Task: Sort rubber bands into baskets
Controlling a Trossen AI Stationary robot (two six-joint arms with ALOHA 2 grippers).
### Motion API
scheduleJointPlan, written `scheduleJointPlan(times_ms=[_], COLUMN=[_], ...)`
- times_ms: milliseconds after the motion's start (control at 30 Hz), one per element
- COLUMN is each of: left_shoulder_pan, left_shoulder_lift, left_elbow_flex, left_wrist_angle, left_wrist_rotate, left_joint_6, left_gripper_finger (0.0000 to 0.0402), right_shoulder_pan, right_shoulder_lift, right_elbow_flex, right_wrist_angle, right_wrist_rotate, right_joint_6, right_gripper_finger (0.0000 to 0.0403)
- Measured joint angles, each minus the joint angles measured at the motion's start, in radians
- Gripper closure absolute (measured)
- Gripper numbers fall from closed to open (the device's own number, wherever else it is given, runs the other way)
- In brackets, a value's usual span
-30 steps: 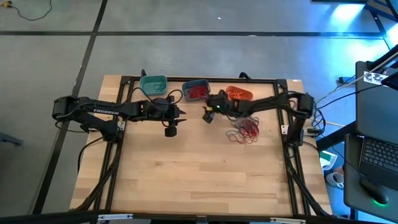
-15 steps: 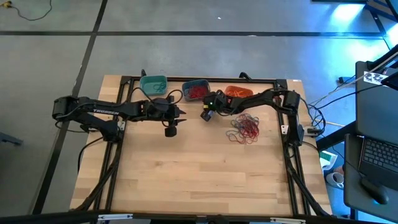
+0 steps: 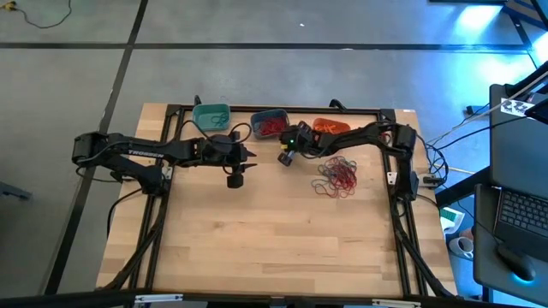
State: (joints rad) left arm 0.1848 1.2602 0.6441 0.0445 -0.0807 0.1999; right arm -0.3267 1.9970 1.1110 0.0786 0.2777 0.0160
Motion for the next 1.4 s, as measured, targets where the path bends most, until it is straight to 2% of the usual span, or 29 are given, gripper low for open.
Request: scheduleJointPlan(times_ms=[167,367,500,767,867,1000,1100,1200,1400], left_shoulder_pan=[-0.002,-0.002,-0.002,-0.001,-0.001,-0.001,-0.001,-0.001,-0.008], left_shoulder_lift=[-0.014,-0.061,-0.111,-0.160,-0.158,-0.157,-0.157,-0.156,-0.156], left_elbow_flex=[0.000,0.000,0.000,0.000,0.000,0.000,0.000,0.000,0.000], left_wrist_angle=[-0.003,-0.011,-0.025,-0.089,-0.097,-0.097,-0.108,-0.131,-0.140], left_wrist_rotate=[0.000,0.000,0.000,-0.001,-0.001,-0.001,-0.001,-0.001,-0.001], left_joint_6=[-0.001,0.000,0.001,0.005,0.000,-0.002,-0.009,-0.015,-0.023], left_gripper_finger=[0.0263,0.0263,0.0263,0.0263,0.0263,0.0263,0.0263,0.0263,0.0263], right_shoulder_pan=[0.028,0.023,-0.009,-0.081,-0.091,-0.091,-0.085,-0.069,0.035], right_shoulder_lift=[-0.104,-0.193,-0.195,-0.117,-0.094,-0.099,-0.131,-0.187,-0.320], right_elbow_flex=[0.001,0.016,0.054,0.084,0.085,0.085,0.093,0.123,0.167], right_wrist_angle=[-0.046,0.036,0.110,0.198,0.176,0.132,0.033,-0.157,-0.543], right_wrist_rotate=[0.044,0.072,0.066,0.013,-0.008,-0.016,-0.034,-0.043,-0.053], right_joint_6=[-0.026,-0.086,-0.117,-0.094,-0.090,-0.090,-0.088,-0.097,-0.041], right_gripper_finger=[0.0398,0.0389,0.0389,0.0388,0.0372,0.0311,0.0261,0.0225,0.0192])
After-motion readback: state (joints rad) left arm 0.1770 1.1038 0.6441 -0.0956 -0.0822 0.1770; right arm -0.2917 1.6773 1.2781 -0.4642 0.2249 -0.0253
